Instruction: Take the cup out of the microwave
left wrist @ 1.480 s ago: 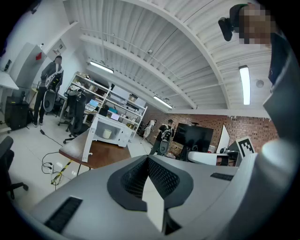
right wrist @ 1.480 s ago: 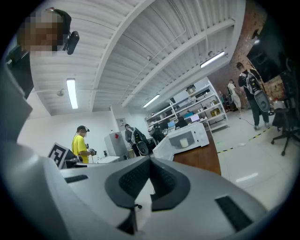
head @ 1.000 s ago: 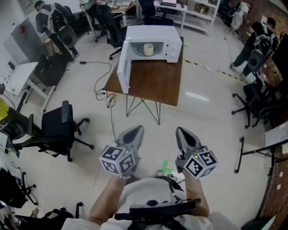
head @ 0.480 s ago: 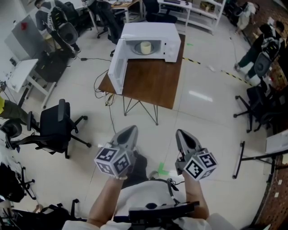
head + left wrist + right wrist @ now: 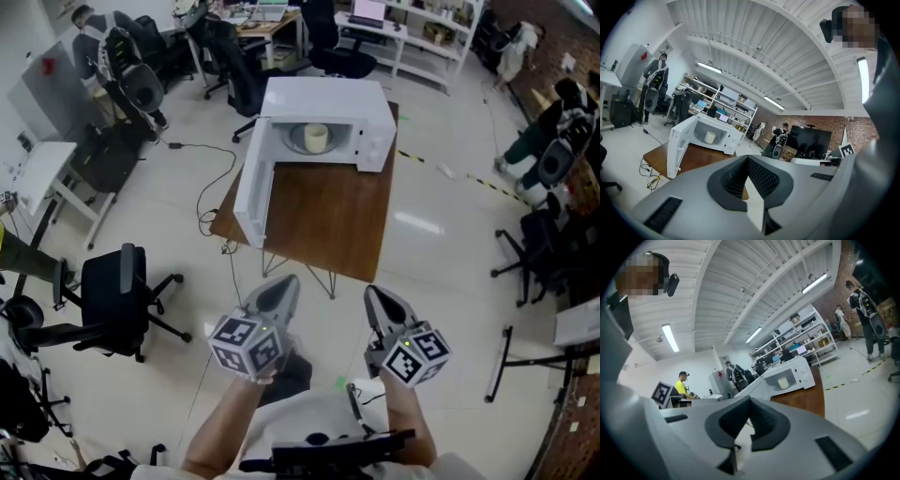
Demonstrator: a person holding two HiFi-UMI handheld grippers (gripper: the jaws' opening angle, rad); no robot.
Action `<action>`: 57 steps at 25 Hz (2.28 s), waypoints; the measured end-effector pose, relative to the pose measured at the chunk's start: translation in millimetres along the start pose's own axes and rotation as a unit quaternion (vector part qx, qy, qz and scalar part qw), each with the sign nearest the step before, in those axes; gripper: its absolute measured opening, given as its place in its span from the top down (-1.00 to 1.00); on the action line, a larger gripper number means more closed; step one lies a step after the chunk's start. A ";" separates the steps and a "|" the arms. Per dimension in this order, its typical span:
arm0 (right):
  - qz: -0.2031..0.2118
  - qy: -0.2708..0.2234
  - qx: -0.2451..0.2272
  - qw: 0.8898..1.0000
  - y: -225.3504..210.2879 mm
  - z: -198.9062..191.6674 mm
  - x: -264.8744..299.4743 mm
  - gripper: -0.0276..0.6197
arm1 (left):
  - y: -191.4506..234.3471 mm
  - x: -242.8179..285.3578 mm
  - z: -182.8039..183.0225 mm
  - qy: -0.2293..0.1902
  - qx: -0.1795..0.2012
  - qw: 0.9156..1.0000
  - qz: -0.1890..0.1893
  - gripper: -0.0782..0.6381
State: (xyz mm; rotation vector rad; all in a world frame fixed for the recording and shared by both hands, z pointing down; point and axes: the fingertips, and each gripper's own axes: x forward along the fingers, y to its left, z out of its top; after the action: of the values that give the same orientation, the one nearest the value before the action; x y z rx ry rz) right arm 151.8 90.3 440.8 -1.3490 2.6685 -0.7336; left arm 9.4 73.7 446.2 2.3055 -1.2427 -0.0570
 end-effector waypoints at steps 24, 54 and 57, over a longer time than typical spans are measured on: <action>-0.035 0.007 0.003 0.999 -57.4 33.3 185.2 0.87 | 83.6 127.8 60.8 0.025 0.016 0.999 0.020 0.80; -0.106 0.056 -0.015 0.993 -212.8 39.6 383.5 -0.03 | 172.9 254.9 80.5 0.069 -0.008 0.994 0.082 0.80; -0.105 0.064 -0.014 0.992 -225.3 35.3 404.0 -0.23 | 179.0 260.6 79.6 0.067 -0.014 0.994 0.091 0.80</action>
State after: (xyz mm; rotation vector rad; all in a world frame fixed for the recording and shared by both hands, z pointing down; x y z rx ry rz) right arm 80.5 -349.2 571.0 -1.6640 2.6681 -0.8319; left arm 1.1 -245.6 511.5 2.1246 -1.3659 0.1402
